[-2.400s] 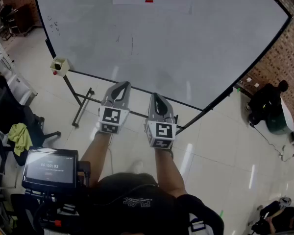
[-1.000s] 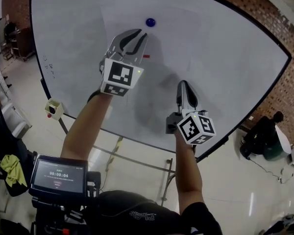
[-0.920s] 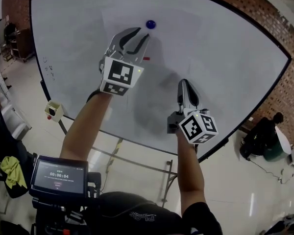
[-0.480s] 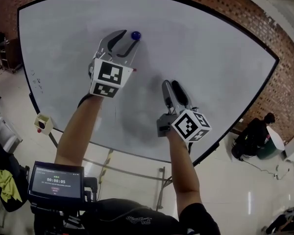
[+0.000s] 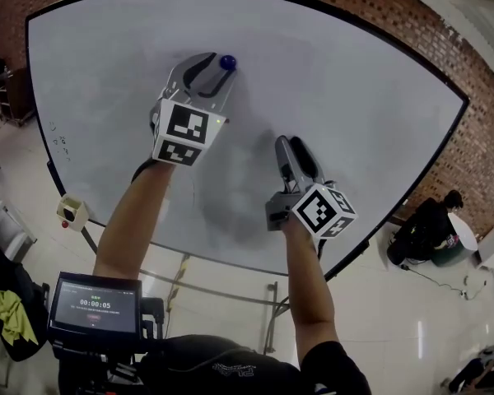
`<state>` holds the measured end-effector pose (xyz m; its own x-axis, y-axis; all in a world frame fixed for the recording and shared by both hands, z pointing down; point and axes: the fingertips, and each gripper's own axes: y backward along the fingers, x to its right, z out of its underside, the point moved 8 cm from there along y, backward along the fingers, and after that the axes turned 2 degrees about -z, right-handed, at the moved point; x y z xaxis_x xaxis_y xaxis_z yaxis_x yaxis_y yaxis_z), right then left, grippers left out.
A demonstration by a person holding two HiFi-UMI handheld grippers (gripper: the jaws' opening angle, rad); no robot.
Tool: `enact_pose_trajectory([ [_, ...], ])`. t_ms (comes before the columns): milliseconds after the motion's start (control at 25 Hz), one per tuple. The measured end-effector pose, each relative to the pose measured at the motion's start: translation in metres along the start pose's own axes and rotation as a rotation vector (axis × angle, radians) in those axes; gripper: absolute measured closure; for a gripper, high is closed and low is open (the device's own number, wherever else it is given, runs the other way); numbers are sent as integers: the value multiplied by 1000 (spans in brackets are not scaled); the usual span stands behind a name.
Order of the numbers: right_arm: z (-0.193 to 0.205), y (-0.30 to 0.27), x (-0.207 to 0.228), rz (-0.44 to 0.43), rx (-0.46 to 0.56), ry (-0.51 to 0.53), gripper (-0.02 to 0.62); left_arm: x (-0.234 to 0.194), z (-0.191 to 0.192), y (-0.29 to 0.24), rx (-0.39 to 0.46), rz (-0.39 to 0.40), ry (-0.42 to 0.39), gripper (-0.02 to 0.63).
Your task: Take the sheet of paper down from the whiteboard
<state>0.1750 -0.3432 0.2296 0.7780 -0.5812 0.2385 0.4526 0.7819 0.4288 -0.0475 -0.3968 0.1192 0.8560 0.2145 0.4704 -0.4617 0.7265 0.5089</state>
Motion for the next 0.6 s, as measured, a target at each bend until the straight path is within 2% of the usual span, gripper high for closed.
enact_pose_trajectory([
  [200, -2, 11, 10, 22, 11, -10, 398, 1, -3, 1, 3, 10, -1, 440],
  [520, -4, -7, 1, -58, -13, -31, 397, 5, -3, -1, -3, 13, -7, 445],
  [600, -6, -14, -1, -70, -16, -30, 409, 6, -3, -2, -4, 7, -10, 466],
])
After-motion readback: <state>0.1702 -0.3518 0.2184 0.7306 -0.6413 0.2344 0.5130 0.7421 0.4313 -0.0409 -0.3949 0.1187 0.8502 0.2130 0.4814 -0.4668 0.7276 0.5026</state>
